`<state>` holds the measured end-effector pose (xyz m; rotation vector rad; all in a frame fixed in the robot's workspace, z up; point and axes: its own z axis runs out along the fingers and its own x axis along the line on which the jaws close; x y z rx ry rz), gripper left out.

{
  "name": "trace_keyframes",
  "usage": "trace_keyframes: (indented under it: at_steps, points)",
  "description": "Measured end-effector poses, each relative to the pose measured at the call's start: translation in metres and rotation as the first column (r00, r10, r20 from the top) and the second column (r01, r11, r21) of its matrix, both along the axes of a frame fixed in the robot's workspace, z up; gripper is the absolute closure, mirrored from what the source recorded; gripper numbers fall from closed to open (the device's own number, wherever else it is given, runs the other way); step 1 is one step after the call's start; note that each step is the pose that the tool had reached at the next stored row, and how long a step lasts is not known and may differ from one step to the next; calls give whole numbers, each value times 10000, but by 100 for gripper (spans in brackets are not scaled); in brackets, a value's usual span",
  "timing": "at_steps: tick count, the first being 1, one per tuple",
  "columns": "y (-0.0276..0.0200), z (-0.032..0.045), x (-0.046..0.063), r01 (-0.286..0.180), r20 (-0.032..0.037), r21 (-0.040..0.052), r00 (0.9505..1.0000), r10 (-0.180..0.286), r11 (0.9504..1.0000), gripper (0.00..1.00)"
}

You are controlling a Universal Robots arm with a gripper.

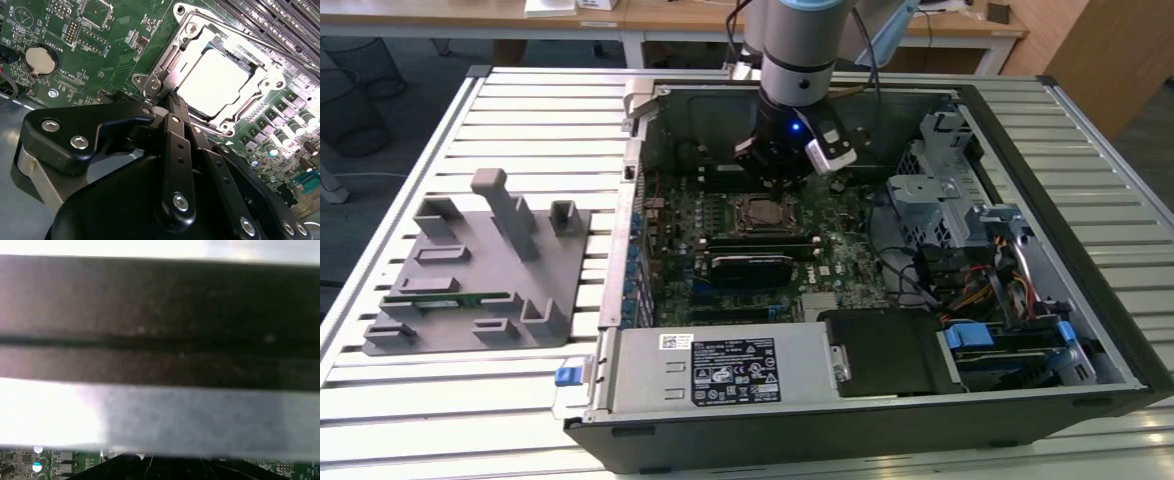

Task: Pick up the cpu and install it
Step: 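Install the first cpu locking lever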

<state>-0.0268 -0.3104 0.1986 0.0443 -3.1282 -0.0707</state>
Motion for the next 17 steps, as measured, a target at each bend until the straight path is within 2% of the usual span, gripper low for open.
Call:
trace_keyframes:
  at_steps: [6,11,17]
  points:
    - [1,4,6,0,-5,-1,10000,0,10000,89]
    - [0,71,-4,0,-6,14,10000,0,10000,89]
    - [0,124,-90,0,7,78,10000,0,10000,89]
